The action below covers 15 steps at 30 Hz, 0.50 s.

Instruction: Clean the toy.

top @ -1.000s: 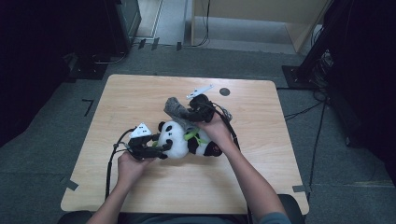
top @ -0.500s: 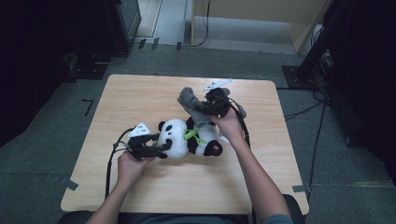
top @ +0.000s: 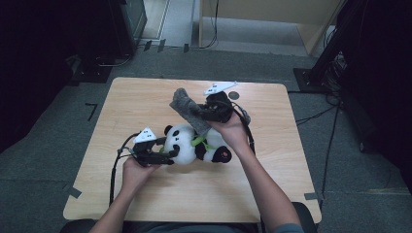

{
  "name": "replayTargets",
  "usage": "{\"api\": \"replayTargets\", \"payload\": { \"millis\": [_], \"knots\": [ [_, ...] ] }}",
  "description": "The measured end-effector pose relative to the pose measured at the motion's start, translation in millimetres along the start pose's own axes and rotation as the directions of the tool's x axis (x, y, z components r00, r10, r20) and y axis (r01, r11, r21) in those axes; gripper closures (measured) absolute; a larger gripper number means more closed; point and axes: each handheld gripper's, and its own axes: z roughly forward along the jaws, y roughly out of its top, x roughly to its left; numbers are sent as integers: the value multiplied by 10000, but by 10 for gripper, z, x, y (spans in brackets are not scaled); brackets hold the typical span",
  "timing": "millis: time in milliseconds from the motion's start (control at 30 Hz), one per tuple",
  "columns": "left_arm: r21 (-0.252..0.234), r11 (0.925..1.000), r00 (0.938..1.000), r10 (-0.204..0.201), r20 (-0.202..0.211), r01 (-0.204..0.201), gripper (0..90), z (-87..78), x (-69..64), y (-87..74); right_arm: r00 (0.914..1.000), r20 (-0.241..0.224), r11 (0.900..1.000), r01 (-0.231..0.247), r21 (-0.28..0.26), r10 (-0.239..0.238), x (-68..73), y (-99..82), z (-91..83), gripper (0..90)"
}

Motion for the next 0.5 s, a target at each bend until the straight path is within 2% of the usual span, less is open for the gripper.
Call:
{"api": "replayTargets", "payload": {
  "millis": [67, 100, 167, 233, 300, 400, 500],
  "knots": [
    [-25, 10000, 10000, -22, 15, 22, 232, 3, -4, -1, 9996, -115, 9989, 244, 403, -239, 97, -4, 141, 776],
    [-25, 10000, 10000, -22, 15, 22, 229, 3, -4, -1, 9996, -115, 9989, 244, 403, -239, 97, -4, 141, 776],
    [0, 10000, 10000, -17, 3, 17, 227, 3, -6, 0, 9995, -216, 9974, 254, 676, -240, 133, -29, 251, 779],
    [0, 10000, 10000, -59, 7, 59, 226, 4, -7, 0, 9992, -201, 9923, 365, 1184, -343, 184, -77, 411, 784],
    [8, 9999, 9999, -119, -14, 119, 226, 5, -5, 2, 9989, -158, 9912, 452, 1246, -435, 199, -98, 455, 786],
    [24, 9998, 9998, -197, -30, 197, 226, 7, -2, 1, 9984, -333, 9891, 496, 1383, -454, 198, -149, 547, 779],
    [21, 9999, 9999, -138, -52, 138, 228, 7, -5, 0, 9984, -535, 9894, 235, 1436, -160, 158, -162, 554, 779]
  ]
}}
